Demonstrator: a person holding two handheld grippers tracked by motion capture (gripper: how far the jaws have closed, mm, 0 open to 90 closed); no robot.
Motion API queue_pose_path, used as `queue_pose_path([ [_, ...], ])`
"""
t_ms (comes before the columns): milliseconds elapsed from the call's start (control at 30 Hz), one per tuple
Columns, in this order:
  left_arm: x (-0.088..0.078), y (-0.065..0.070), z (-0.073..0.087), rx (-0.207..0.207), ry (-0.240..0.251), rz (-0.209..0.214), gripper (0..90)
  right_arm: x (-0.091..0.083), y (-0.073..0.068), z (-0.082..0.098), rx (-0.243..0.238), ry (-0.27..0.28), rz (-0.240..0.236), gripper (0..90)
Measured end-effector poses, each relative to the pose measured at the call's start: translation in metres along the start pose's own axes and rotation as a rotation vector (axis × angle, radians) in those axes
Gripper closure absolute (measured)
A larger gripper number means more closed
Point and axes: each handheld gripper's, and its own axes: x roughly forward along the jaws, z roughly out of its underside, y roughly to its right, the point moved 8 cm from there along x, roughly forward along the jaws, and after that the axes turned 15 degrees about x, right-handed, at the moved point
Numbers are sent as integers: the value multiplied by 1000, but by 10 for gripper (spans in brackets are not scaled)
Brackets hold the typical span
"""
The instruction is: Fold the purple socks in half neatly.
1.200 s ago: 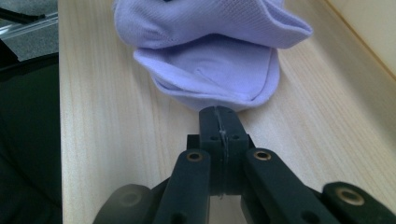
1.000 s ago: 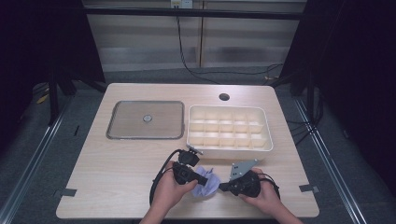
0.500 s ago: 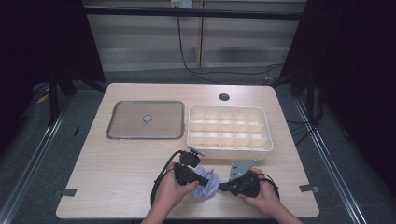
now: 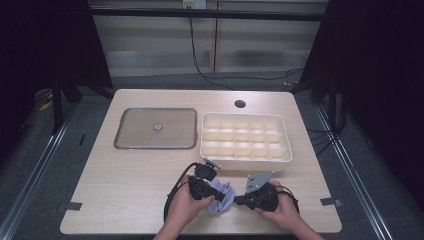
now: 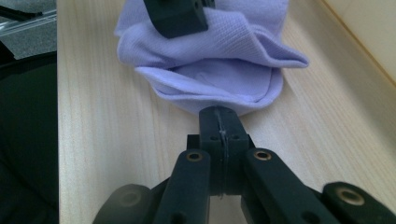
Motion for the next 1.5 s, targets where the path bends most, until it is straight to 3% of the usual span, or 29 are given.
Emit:
queue_pose_path([
  [1500,7,7,-1,25,-6,4,801,0,0,0,2,-1,-10,900],
])
